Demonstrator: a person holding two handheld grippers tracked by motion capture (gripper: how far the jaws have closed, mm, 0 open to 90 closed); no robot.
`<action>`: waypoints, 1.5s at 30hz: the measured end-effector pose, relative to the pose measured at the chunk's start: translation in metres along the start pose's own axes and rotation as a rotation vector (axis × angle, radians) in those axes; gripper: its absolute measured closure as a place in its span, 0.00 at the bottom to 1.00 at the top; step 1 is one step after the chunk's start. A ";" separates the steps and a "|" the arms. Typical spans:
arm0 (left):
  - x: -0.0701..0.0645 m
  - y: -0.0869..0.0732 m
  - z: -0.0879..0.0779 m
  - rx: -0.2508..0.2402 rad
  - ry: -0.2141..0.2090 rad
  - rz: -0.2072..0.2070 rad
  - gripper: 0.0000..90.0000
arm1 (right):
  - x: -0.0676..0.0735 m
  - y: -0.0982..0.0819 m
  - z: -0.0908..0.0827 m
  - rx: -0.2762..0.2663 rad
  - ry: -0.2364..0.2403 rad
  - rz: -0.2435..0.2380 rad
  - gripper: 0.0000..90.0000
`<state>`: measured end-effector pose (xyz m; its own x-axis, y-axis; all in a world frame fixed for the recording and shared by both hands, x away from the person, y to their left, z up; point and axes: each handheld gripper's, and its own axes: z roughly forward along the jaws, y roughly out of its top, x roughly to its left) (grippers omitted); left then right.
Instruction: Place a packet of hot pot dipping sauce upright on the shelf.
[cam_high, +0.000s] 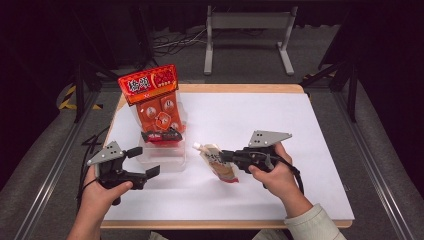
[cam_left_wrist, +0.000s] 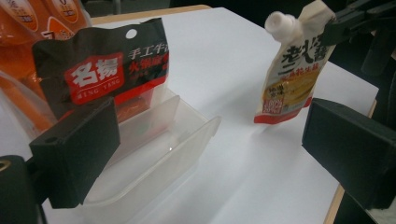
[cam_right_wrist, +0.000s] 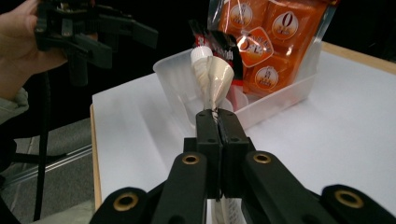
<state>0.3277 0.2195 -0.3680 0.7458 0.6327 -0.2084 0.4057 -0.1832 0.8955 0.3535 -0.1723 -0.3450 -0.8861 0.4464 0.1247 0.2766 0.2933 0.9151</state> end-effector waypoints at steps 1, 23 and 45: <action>-0.001 0.000 0.001 -0.002 -0.004 0.008 0.05 | 0.000 0.001 -0.002 -0.008 -0.002 0.001 0.99; -0.042 0.012 0.043 -0.051 -0.151 0.136 0.08 | 0.014 0.010 -0.020 -0.127 0.055 0.000 0.99; -0.058 0.006 0.095 -0.070 -0.320 0.160 0.18 | 0.029 0.007 -0.006 -0.146 0.116 -0.017 0.99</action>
<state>0.3373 0.1104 -0.3875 0.9289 0.3311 -0.1660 0.2415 -0.2017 0.9492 0.3276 -0.1626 -0.3331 -0.9295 0.3394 0.1445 0.2117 0.1699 0.9624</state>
